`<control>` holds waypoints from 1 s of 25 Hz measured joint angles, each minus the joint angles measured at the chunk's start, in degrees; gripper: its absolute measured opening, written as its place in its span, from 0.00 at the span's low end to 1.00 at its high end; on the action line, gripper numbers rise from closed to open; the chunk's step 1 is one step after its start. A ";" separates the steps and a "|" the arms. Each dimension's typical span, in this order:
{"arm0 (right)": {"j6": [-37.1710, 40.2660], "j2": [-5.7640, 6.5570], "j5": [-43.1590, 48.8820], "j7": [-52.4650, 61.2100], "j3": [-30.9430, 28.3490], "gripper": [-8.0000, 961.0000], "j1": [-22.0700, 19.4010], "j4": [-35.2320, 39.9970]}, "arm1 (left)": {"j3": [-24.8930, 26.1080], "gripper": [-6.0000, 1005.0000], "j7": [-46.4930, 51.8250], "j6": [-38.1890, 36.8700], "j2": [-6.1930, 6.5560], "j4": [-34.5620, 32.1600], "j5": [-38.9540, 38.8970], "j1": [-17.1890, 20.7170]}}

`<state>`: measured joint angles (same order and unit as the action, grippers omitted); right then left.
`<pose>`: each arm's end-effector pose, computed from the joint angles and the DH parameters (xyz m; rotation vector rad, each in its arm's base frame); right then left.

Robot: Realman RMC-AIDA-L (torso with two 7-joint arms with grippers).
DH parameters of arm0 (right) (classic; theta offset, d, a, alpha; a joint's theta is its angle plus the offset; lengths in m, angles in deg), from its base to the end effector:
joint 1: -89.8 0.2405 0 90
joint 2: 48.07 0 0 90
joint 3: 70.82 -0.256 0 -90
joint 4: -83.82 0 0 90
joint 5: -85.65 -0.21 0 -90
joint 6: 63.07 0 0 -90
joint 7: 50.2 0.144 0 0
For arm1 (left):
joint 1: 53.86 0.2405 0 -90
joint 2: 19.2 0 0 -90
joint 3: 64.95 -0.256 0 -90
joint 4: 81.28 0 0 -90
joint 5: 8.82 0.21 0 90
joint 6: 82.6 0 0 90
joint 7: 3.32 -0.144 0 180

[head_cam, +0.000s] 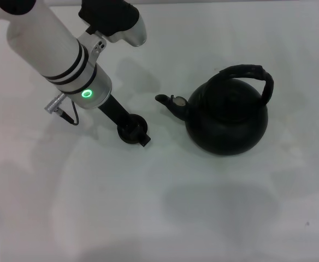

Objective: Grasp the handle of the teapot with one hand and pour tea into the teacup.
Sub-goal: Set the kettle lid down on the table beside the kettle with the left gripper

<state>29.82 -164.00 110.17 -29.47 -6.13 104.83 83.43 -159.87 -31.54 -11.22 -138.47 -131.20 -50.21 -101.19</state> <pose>0.3628 0.2450 0.0408 -1.5523 0.4132 0.8755 -0.1721 0.3663 -0.0917 -2.6850 -0.9603 0.5792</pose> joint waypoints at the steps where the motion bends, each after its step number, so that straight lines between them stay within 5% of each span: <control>1: -0.02 0.00 0.00 0.00 0.00 0.89 0.00 0.02 | 0.00 0.71 -0.05 0.00 0.00 -0.01 0.01 0.00; 14: -0.18 0.00 0.00 -0.01 0.00 0.89 0.08 0.20 | 0.07 0.78 0.01 0.49 0.10 -1.01 0.09 0.47; 25: 0.19 0.09 0.00 -0.09 0.00 0.89 -0.03 0.39 | 0.28 0.85 2.23 8.10 0.27 -10.86 1.24 6.65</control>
<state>30.01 -163.91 110.17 -29.55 -6.14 104.80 83.82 -159.59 -29.31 -3.13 -138.20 -142.06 -48.98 -94.54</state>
